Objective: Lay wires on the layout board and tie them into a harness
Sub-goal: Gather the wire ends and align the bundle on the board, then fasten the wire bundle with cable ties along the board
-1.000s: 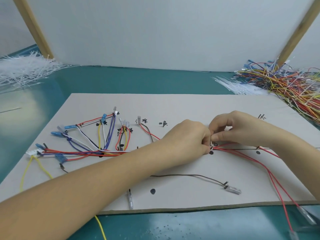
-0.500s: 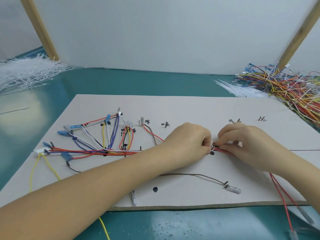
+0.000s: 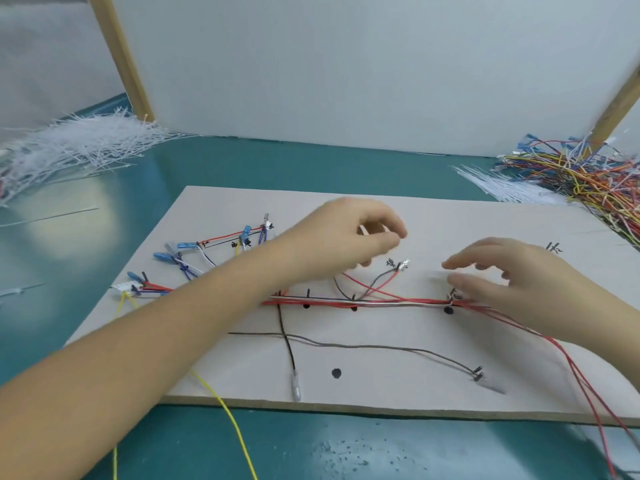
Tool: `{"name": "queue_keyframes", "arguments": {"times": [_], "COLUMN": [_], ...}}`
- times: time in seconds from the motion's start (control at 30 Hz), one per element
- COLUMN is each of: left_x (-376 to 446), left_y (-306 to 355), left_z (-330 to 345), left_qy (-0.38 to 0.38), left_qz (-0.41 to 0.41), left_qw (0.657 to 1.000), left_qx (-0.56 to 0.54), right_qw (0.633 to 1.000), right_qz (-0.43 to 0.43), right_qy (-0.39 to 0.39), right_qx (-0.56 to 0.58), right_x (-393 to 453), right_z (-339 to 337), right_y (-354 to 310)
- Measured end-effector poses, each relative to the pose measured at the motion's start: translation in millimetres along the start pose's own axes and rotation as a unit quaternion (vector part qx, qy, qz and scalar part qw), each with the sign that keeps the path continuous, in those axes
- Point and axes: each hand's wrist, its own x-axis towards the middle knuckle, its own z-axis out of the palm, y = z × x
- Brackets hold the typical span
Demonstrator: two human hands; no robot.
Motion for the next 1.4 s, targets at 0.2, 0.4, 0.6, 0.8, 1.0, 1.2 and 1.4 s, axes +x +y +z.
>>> {"name": "queue_keyframes", "arguments": {"times": [0.2, 0.4, 0.6, 0.8, 1.0, 1.2, 1.4], "left_x": [-31.7, -57.3, -62.5, -58.7, -58.6, -57.4, -59.7], "left_y": [-50.7, -100.4, -112.2, -120.2, -119.8, -121.9, -118.1], "left_z": [-88.0, -103.0, -117.0, -108.2, -104.2, -100.9, -98.9], "left_qy": [0.195, 0.333, 0.386, 0.418, 0.404, 0.393, 0.380], "left_qz": [-0.087, -0.112, -0.103, -0.129, -0.116, -0.103, -0.094], "left_qw": [0.976, 0.936, 0.900, 0.891, 0.906, 0.913, 0.920], "left_qx": [-0.034, -0.034, -0.176, -0.124, -0.057, -0.028, 0.018], "right_qw": [0.991, 0.962, 0.971, 0.973, 0.960, 0.805, 0.813], "right_qz": [-0.109, -0.250, -0.222, -0.215, -0.194, -0.004, 0.048], "right_qy": [-0.021, -0.110, -0.091, -0.076, -0.190, -0.434, -0.327], "right_qx": [0.072, 0.032, -0.007, -0.036, 0.074, 0.405, 0.479], "right_x": [15.8, 32.1, 66.7, 73.9, 64.7, 54.5, 42.8], "right_z": [11.3, 73.6, 109.0, 117.8, 95.2, 42.1, -19.2], "right_y": [-85.7, -191.5, -237.4, -248.1, -243.8, -174.8, -98.8]}}
